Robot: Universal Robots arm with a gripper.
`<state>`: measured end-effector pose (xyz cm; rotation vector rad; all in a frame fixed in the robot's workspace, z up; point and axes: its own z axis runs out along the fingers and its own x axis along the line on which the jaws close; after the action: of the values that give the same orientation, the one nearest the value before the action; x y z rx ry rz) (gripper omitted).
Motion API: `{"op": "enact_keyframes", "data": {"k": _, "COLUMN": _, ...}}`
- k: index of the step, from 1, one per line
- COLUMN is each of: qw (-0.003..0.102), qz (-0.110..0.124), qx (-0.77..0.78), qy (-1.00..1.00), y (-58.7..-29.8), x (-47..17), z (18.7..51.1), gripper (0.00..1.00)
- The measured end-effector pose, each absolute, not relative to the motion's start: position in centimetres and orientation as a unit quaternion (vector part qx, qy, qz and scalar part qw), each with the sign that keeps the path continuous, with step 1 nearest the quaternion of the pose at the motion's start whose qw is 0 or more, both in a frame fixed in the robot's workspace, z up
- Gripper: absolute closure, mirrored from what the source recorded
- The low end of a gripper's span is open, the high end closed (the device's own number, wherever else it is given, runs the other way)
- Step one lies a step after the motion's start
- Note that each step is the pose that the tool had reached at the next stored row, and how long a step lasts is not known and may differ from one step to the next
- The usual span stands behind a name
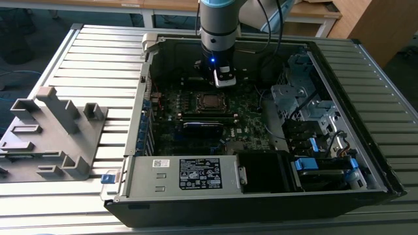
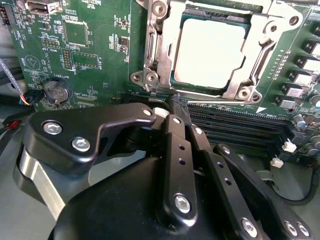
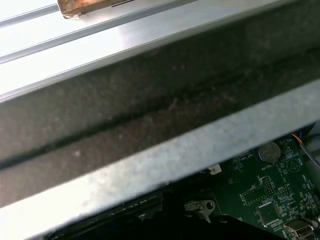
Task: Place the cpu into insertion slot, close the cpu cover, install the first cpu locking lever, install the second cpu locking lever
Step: 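Install the first cpu locking lever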
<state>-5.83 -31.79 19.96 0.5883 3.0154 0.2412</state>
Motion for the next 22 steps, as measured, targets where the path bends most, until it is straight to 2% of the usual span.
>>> {"op": "enact_keyframes", "data": {"k": 8, "qw": 0.03, "qz": 0.079, "qx": 0.191, "qy": 0.978, "y": -31.78, "x": -5.88, "z": 20.58, "gripper": 0.89}}
{"op": "enact_keyframes", "data": {"k": 12, "qw": 0.028, "qz": 0.093, "qx": 0.191, "qy": 0.977, "y": -31.78, "x": -6.1, "z": 20.56, "gripper": 0.89}}
{"op": "enact_keyframes", "data": {"k": 22, "qw": 0.028, "qz": 0.094, "qx": 0.191, "qy": 0.977, "y": -31.79, "x": -6.22, "z": 20.55, "gripper": 0.89}}
